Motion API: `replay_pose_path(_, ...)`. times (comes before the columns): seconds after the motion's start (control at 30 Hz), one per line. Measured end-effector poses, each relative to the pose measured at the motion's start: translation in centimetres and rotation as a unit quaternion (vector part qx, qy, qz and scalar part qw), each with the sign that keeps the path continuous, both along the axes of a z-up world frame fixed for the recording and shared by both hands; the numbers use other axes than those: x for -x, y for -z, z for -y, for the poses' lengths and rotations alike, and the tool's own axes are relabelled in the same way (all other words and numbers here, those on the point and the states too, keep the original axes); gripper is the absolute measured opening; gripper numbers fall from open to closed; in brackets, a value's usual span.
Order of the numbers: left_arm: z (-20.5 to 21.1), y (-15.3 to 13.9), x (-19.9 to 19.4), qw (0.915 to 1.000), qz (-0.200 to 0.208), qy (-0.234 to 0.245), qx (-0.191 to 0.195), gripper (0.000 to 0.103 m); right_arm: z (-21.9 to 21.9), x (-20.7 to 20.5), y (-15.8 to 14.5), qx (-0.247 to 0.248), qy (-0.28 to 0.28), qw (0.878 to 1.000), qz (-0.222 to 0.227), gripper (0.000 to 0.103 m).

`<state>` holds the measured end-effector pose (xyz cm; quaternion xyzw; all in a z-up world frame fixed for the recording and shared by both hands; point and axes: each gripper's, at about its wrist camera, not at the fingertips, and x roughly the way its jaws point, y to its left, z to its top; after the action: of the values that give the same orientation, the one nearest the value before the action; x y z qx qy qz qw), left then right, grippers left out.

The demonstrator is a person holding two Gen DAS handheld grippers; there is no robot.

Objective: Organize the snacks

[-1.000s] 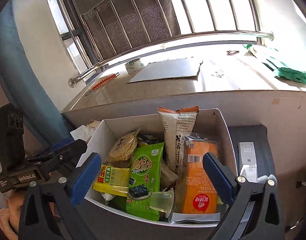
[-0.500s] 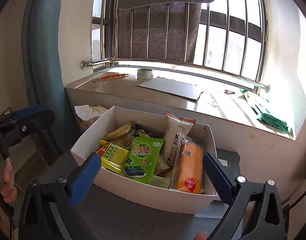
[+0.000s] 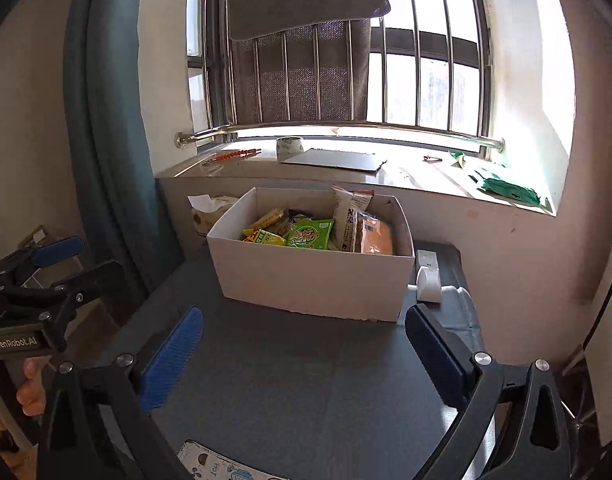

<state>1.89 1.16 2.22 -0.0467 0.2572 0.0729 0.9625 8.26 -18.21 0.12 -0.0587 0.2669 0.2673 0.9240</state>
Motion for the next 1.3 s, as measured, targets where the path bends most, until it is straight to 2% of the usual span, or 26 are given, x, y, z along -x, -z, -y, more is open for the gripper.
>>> replay_pose_path(0.17,1.4,1.3,3.0,0.9993,-0.014,0.008,0.033,0.103,1.9,2.8,1.6,-0.03,-0.004,0.999,-0.038,0.103)
replay_pose_path(0.23,1.9,1.6,3.6,0.9992,-0.017,0.015,0.032,0.103,2.1,3.2,2.0,-0.031,-0.005,0.998,-0.047,0.103)
replay_pose_path(0.43,2.4,1.1,4.0,0.9993,-0.011,0.018,0.03,0.103,2.6,3.8,1.3,-0.033,0.001,0.999,-0.036,0.103)
replay_pose_path(0.77,2.9,1.1,3.6,0.9995,-0.017,0.019,0.019,0.103,2.7,3.9,1.4,-0.035,-0.002,0.999,-0.041,0.103)
replay_pose_path(1.3,2.8,1.2,3.4,0.9993,-0.023,0.019,0.023,0.103,2.4,4.1,1.4,-0.03,-0.007,0.999,-0.043,0.103)
